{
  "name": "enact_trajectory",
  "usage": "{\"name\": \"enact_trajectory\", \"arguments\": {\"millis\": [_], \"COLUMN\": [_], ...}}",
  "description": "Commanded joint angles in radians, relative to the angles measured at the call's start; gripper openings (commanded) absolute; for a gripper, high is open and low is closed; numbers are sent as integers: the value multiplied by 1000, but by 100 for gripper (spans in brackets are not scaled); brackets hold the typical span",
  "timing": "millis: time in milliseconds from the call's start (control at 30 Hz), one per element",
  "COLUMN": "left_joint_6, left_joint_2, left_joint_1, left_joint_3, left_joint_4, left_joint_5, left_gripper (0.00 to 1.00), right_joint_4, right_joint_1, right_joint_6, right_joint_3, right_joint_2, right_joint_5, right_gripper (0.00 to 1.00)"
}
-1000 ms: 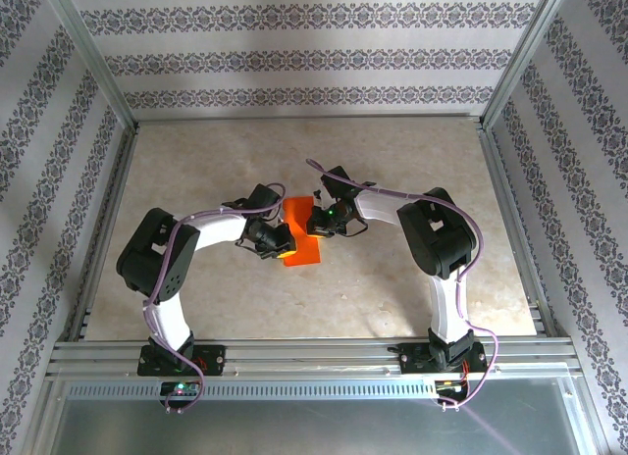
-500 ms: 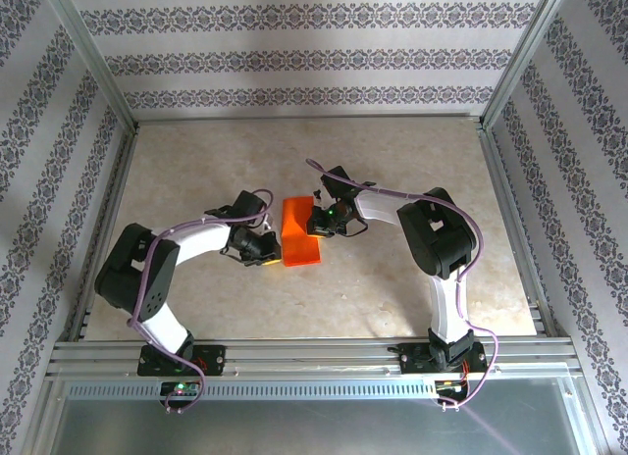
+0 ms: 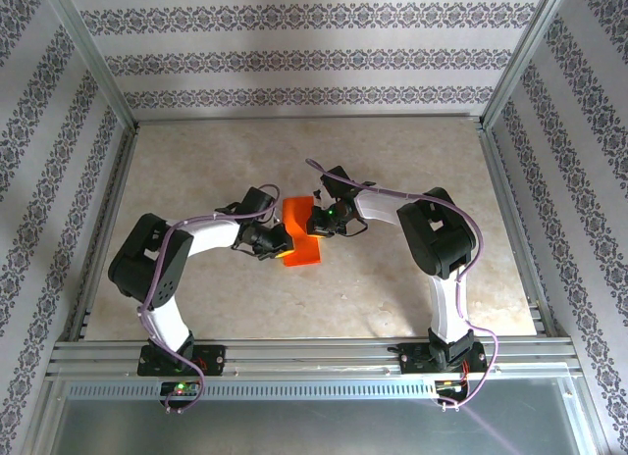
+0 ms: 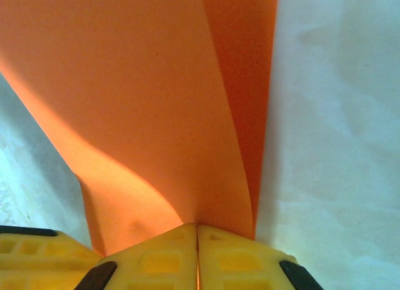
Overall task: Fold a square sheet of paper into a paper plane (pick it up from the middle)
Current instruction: First fold the square sheet of paper in half at the center of the table.
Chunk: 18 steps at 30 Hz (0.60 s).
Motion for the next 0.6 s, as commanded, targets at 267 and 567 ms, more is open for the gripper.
{"name": "enact_trajectory", "arguments": {"millis": [267,567], "left_joint_6": [107,3], "left_joint_2": [-51,-93], "left_joint_1": [4,-41], "left_joint_3": [-44,-13], "left_joint_4": [-214,-30], "left_joint_5": [-89,43], "left_gripper": [12,13], "right_joint_4": [-188,-188], "right_joint_1": [-3,-2], "right_joint_6": [-2,0], "right_joint_3": [-74,-68], "right_joint_2": [127,131], "right_joint_5": [222,222], "right_gripper": [9,9]}}
